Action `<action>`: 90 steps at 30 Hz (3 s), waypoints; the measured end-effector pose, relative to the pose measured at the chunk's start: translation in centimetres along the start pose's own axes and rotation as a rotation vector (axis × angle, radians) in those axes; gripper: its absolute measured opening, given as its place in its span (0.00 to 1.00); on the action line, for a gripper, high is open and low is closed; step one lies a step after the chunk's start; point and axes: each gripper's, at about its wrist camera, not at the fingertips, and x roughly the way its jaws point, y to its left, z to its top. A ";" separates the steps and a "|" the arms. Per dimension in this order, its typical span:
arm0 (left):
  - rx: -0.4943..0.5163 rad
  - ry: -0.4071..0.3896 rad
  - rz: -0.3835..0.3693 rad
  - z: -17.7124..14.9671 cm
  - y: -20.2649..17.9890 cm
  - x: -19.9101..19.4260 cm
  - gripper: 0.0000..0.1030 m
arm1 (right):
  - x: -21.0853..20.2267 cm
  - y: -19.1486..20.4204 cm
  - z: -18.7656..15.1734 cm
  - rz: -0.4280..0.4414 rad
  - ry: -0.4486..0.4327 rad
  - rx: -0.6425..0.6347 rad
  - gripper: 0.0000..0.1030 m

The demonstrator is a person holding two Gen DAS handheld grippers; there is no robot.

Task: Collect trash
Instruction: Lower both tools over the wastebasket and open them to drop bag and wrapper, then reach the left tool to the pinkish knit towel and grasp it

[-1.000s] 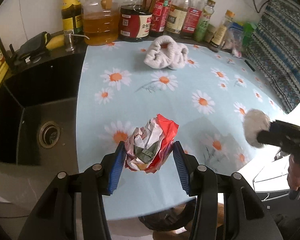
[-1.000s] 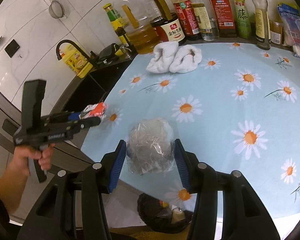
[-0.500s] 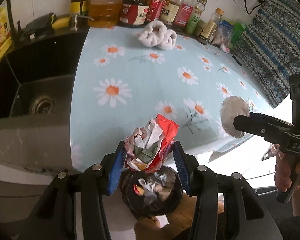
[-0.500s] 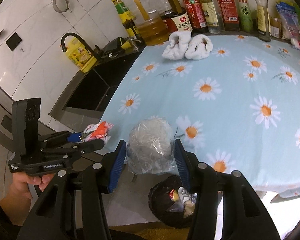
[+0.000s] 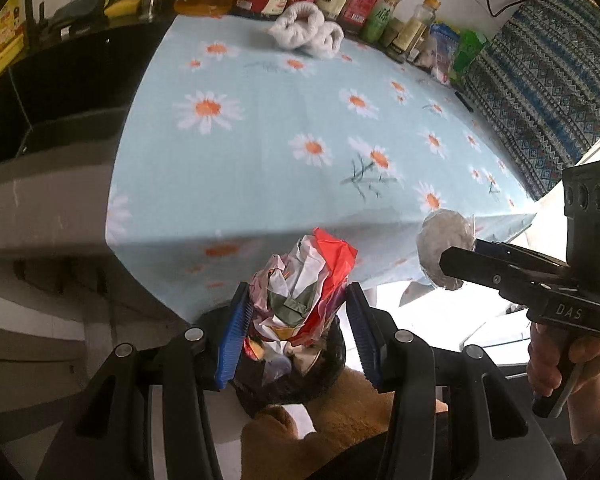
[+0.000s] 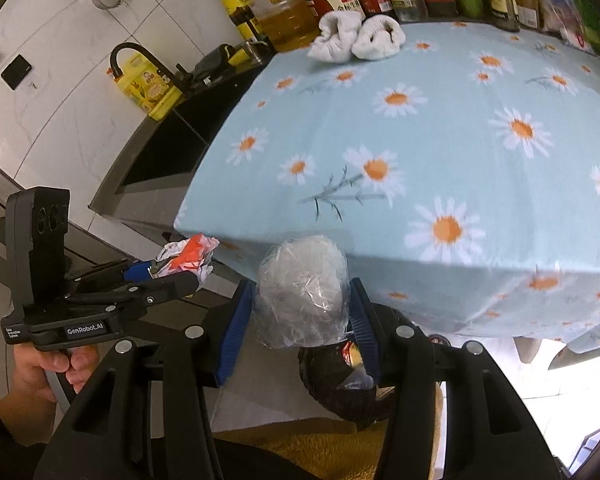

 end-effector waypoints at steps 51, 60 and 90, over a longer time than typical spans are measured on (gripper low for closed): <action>-0.028 0.126 0.004 -1.0 -2.4 3.5 0.56 | -1.7 -3.0 -0.9 0.018 0.007 0.072 0.69; 0.021 0.025 -0.003 2.8 -3.8 0.6 0.65 | -4.0 -3.1 2.6 0.014 -0.069 0.029 0.69; 0.095 -0.109 0.156 23.6 -4.1 2.8 0.73 | -4.1 -8.7 11.8 0.059 -0.102 0.006 0.71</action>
